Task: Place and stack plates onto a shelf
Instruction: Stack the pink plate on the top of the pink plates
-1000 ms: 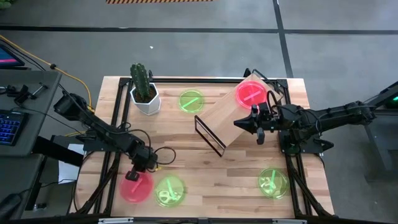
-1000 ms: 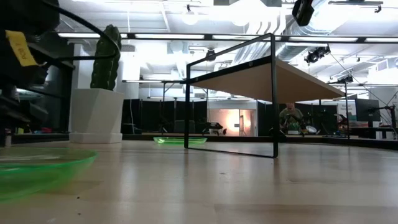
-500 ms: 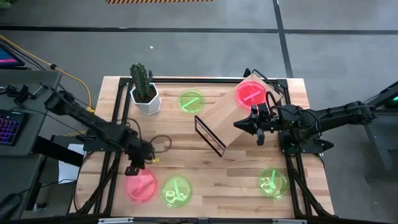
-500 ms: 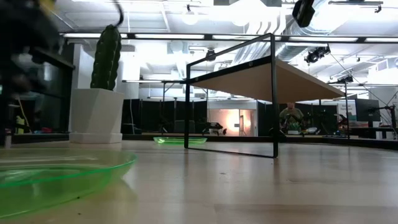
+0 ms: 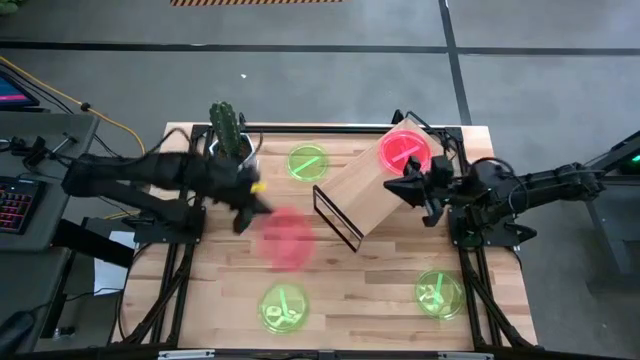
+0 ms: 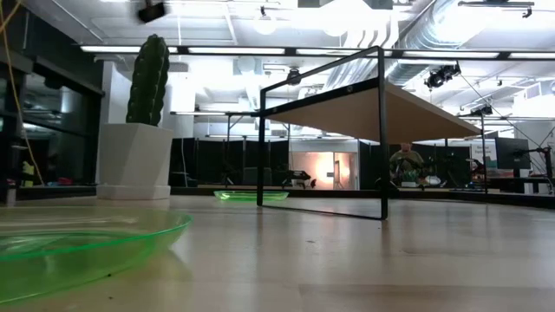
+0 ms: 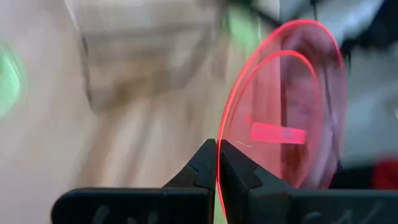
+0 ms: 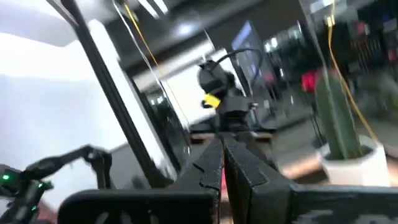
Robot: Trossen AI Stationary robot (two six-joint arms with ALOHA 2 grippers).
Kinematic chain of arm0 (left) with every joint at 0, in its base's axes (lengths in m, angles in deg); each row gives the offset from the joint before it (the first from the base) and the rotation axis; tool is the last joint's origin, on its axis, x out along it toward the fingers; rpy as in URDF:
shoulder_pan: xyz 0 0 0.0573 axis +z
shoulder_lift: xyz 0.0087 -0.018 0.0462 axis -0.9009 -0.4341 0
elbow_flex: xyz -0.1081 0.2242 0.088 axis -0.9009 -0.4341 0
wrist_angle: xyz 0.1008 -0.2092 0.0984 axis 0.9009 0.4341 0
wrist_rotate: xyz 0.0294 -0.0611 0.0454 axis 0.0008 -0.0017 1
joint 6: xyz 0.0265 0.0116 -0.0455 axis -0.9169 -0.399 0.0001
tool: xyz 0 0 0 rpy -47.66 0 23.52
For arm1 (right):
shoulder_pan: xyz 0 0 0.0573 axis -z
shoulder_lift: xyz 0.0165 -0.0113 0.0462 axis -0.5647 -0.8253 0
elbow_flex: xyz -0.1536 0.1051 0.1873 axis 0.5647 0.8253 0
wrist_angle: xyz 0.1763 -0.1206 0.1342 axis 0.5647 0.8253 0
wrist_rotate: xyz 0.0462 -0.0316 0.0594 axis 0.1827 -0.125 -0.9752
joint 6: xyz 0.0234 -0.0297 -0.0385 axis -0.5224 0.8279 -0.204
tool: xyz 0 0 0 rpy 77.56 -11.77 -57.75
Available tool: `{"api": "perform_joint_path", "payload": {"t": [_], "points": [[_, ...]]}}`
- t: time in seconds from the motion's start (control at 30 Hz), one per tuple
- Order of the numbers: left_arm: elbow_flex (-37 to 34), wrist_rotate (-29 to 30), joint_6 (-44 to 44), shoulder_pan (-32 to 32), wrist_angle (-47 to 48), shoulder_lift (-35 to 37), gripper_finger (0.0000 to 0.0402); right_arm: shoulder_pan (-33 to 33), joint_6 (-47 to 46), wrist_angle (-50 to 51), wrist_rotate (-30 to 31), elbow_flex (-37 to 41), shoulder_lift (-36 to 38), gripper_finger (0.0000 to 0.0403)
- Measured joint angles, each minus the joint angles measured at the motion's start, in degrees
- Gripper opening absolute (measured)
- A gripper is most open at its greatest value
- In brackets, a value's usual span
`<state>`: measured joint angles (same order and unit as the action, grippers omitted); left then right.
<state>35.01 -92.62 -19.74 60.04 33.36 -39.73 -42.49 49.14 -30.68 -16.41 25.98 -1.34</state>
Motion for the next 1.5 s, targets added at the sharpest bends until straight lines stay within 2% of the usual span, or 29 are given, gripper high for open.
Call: {"api": "perform_joint_path", "payload": {"t": [0.17,0.37,0.53,0.73,0.97,1.07,1.27,1.5], "points": [[10.3,0.7,-10.3,9.7,-11.3,-10.7,0.0000,1.4,3.1,-5.3,0.4,0.0,0.0,0.0000],[20.9,1.8,-19.7,19.2,-18.6,-27.8,0.0000,3.0,4.8,-8.8,1.0,0.0,0.0,0.0000],[28.0,5.8,-19.9,23.9,-24.2,-41.6,0.0000,3.0,9.8,-14.7,0.9,0.0,0.0,0.0000],[38.9,5.2,-11.4,26.0,-27.7,-54.6,0.0000,3.0,12.3,-16.7,0.9,0.0,0.0,0.0000],[50.4,5.0,-6.9,25.4,-31.2,-63.3,0.0000,3.0,12.5,-16.5,0.9,0.0,0.0,0.0000],[53.1,4.3,-5.1,24.8,-30.5,-66.2,0.0000,3.0,13.4,-16.5,0.9,0.0,0.0,0.0000],[55.0,4.2,-4.1,22.5,-30.9,-70.3,0.0000,3.0,13.4,-16.3,0.9,0.0,0.0,0.0000],[55.0,9.3,-4.1,21.2,-31.1,-71.4,0.0000,3.0,13.4,-16.3,0.9,0.0,0.0,0.0000]]}}
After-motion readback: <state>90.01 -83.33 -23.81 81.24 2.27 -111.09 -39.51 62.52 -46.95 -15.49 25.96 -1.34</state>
